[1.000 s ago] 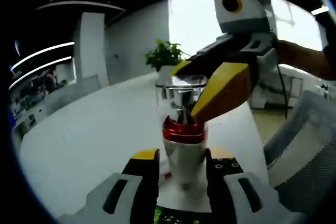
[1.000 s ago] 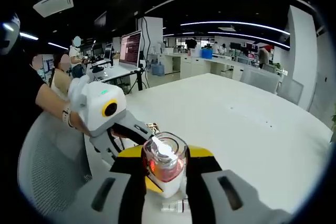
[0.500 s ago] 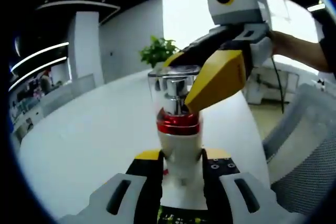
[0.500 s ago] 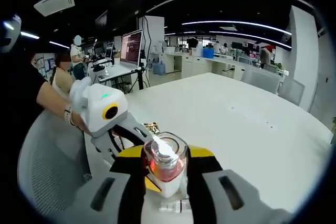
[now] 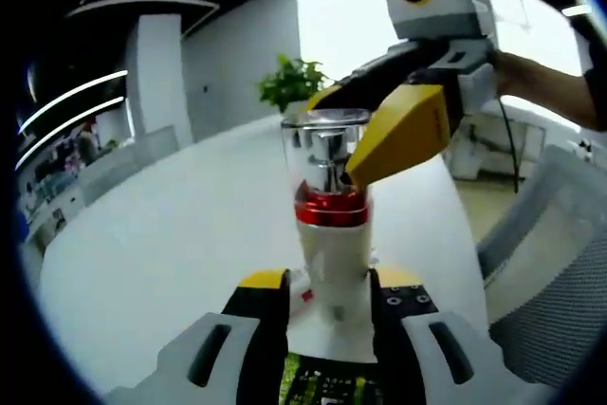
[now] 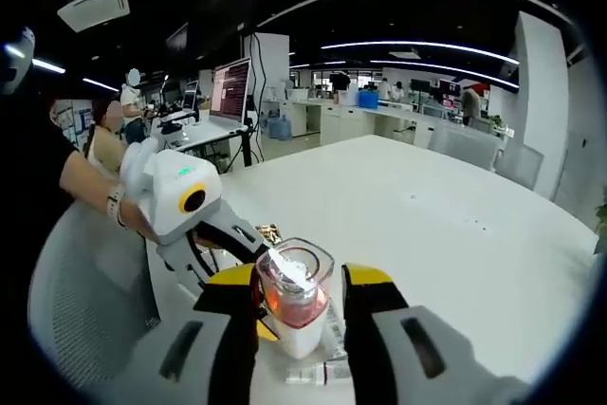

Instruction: Arrange the skincare products in the storage area until every visible bottle or jar stands upright without overlapping.

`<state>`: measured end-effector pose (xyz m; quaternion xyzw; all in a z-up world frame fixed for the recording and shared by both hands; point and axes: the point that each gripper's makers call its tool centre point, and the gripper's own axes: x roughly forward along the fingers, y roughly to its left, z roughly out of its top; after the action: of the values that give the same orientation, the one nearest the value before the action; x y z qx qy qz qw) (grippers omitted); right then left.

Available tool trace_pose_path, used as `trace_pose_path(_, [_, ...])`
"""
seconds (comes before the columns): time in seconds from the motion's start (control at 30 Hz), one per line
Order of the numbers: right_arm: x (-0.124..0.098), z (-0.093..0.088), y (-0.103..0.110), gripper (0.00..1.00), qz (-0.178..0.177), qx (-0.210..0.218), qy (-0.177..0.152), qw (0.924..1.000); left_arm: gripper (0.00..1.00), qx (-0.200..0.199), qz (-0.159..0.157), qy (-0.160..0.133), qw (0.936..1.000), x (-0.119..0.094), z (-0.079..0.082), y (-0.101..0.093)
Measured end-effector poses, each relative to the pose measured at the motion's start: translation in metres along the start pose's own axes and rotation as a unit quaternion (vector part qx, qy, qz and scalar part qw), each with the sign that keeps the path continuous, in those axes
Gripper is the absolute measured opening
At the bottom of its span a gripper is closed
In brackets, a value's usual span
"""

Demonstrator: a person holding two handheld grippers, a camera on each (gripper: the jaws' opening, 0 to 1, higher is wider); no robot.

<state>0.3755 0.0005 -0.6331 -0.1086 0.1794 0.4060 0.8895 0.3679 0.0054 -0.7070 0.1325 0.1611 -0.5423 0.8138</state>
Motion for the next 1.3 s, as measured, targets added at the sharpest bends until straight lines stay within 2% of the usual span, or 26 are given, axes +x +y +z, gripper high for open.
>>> trace_pose_path(0.23, [-0.003, -0.006, 0.003, 0.45, -0.001, 0.012, 0.012, 0.9999, 0.34, -0.021, 0.009, 0.006, 0.9997, -0.015, -0.004, 0.003])
trace_pose_path(0.4, [-0.003, -0.012, 0.009, 0.52, -0.001, 0.012, 0.027, 0.9996, 0.44, -0.041, 0.031, 0.015, 0.9986, -0.028, -0.006, 0.01])
trace_pose_path(0.7, [-0.008, -0.024, 0.015, 0.63, -0.005, 0.017, 0.056, 0.9983, 0.6, -0.061, 0.039, 0.026, 0.997, -0.054, -0.006, 0.012])
trace_pose_path(0.97, [-0.012, -0.036, 0.019, 0.74, -0.015, 0.018, 0.076, 0.9969, 0.64, -0.057, 0.051, 0.052, 0.9957, -0.075, -0.016, 0.012])
trace_pose_path(1.2, [-0.017, -0.038, 0.025, 0.79, -0.027, 0.015, 0.079, 0.9964, 0.63, -0.071, 0.067, 0.048, 0.994, -0.096, -0.019, 0.018])
trace_pose_path(1.27, [-0.02, -0.039, 0.026, 0.81, -0.032, 0.012, 0.08, 0.9962, 0.68, -0.075, 0.079, 0.049, 0.9929, -0.102, -0.022, 0.02])
trace_pose_path(1.3, [-0.022, -0.04, 0.027, 0.81, -0.033, 0.012, 0.081, 0.9961, 0.73, -0.075, 0.074, 0.049, 0.9932, -0.103, -0.023, 0.019])
